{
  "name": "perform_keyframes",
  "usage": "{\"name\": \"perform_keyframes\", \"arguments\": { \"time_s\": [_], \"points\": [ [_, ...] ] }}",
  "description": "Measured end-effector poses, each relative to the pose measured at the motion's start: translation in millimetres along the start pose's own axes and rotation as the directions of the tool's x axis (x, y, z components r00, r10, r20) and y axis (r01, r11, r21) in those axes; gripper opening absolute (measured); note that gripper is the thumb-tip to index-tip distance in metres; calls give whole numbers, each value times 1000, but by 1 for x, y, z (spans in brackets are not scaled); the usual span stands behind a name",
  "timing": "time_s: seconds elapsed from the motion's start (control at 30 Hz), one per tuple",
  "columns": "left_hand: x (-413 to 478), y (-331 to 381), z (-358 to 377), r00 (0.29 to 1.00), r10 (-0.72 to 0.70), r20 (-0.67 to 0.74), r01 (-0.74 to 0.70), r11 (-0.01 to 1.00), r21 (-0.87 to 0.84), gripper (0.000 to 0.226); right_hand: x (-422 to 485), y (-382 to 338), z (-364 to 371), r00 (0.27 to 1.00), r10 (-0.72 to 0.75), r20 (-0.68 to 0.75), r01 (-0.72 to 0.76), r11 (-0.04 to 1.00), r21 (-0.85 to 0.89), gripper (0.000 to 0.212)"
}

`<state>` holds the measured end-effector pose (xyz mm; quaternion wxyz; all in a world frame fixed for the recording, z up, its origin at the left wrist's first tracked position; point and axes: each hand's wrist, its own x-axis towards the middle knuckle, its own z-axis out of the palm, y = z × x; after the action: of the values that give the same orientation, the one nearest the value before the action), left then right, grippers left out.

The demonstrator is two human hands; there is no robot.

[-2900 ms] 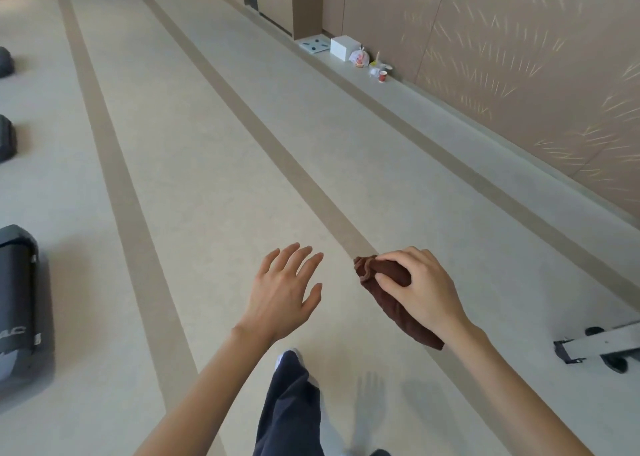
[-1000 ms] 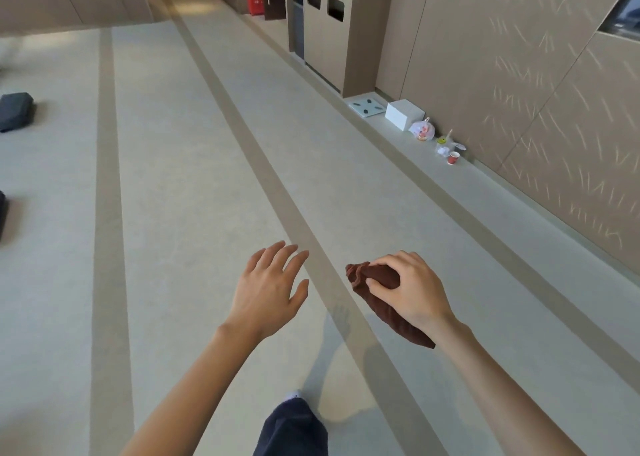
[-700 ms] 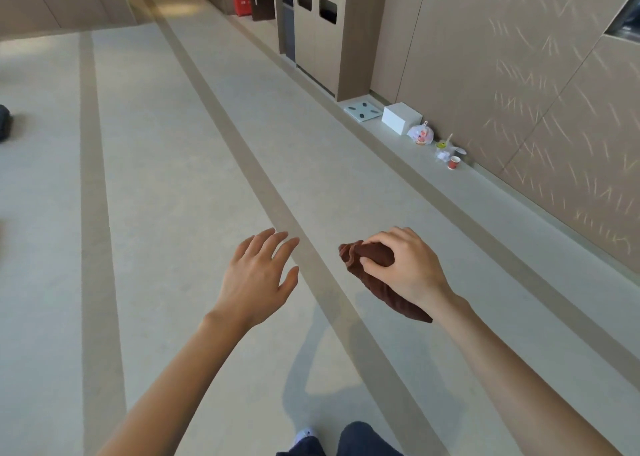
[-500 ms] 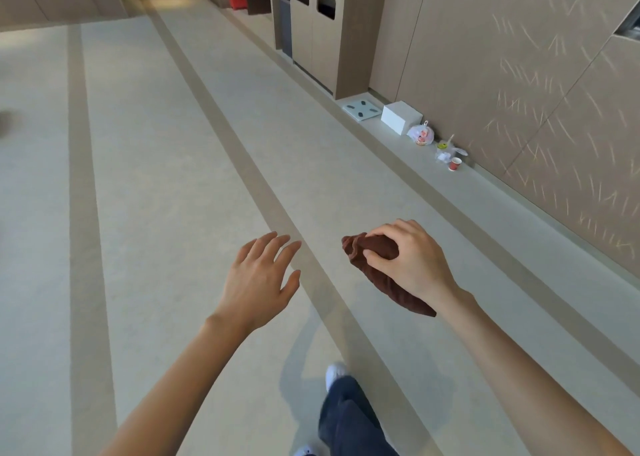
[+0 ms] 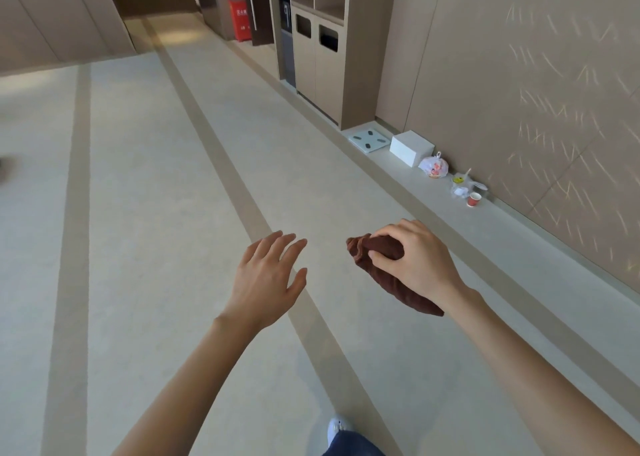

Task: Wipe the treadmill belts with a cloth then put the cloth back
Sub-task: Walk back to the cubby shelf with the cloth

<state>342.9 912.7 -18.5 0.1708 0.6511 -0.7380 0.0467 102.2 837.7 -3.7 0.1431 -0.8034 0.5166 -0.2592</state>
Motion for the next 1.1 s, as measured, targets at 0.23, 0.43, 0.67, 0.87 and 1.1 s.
{"name": "perform_keyframes", "arguments": {
  "time_s": [0.23, 0.43, 0.67, 0.87, 1.1],
  "points": [
    [80, -28, 31, 999, -40, 16, 41, 998, -38, 41, 91, 21, 23, 1000, -17, 10, 17, 1000, 24, 19],
    [132, -76, 56, 997, -66, 49, 68, 997, -39, 41, 154, 30, 64, 998, -13, 64, 11, 1000, 26, 18],
    [216, -157, 79, 997, -28, 69, 32, 998, -58, 42, 248, 18, 109, 998, 29, 58, -29, 999, 16, 17],
    [302, -228, 80, 999, 36, 34, -33, 996, -80, 41, 337, 3, 125, 996, 84, -13, -84, 996, 4, 18],
    [362, -291, 89, 999, 34, 32, -31, 995, -94, 45, 402, -2, 164, 994, 106, 18, -106, 994, 18, 18]
  ]
}}
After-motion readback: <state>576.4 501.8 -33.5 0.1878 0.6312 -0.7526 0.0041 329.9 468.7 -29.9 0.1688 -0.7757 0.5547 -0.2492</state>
